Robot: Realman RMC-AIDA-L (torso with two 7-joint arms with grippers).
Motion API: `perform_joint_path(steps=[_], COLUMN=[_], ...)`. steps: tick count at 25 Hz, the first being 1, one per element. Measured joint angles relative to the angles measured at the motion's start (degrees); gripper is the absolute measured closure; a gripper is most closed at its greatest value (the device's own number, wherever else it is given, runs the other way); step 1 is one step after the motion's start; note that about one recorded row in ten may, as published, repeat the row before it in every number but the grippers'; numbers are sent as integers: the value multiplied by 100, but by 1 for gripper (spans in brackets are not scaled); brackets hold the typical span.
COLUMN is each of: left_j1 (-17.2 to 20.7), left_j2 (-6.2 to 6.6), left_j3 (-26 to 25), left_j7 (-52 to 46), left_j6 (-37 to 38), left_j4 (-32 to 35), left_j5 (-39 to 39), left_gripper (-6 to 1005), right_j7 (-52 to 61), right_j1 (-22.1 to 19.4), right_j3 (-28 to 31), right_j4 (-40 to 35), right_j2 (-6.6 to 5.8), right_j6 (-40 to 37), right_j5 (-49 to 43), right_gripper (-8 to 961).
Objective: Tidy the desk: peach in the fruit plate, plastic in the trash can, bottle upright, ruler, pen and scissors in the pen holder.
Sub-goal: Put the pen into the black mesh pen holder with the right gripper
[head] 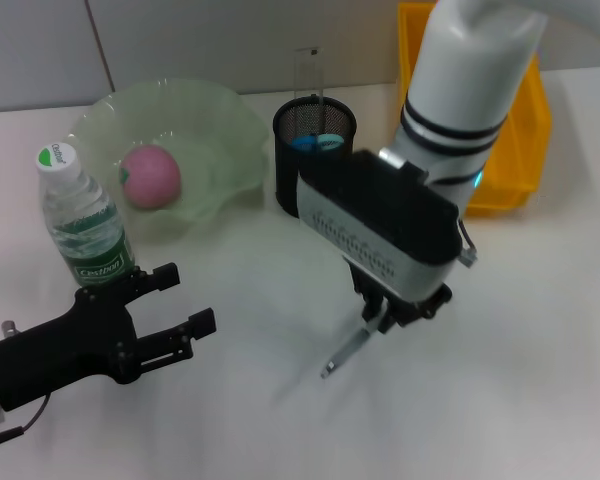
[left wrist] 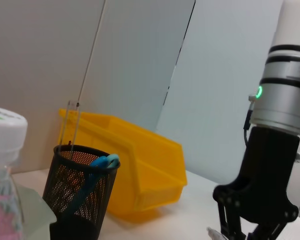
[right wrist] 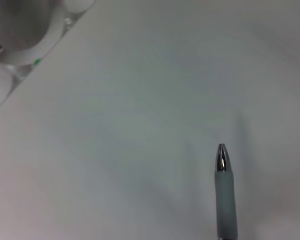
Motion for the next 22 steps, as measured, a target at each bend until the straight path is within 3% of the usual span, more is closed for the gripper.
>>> perform_joint_path(steps=[7, 18, 22], left_j1=[16, 16, 23], left_j2=[4, 17, 15], left_j3=[0, -62, -62], left_j7=[-69, -74, -65], left_j6=[199, 409, 423], left_j4=[-9, 4, 1], left_j5=[-204, -509, -603], left_gripper=[155, 155, 155], right_j7=[567, 1270, 1313], right_j1=[-95, -372, -606], right_j3=[505, 828, 1120], right_j4=[-231, -544, -685], right_j2=[-8, 13, 24], right_j6=[0, 22, 150], right_j5=[-158, -123, 320], right_gripper=[830, 831, 831])
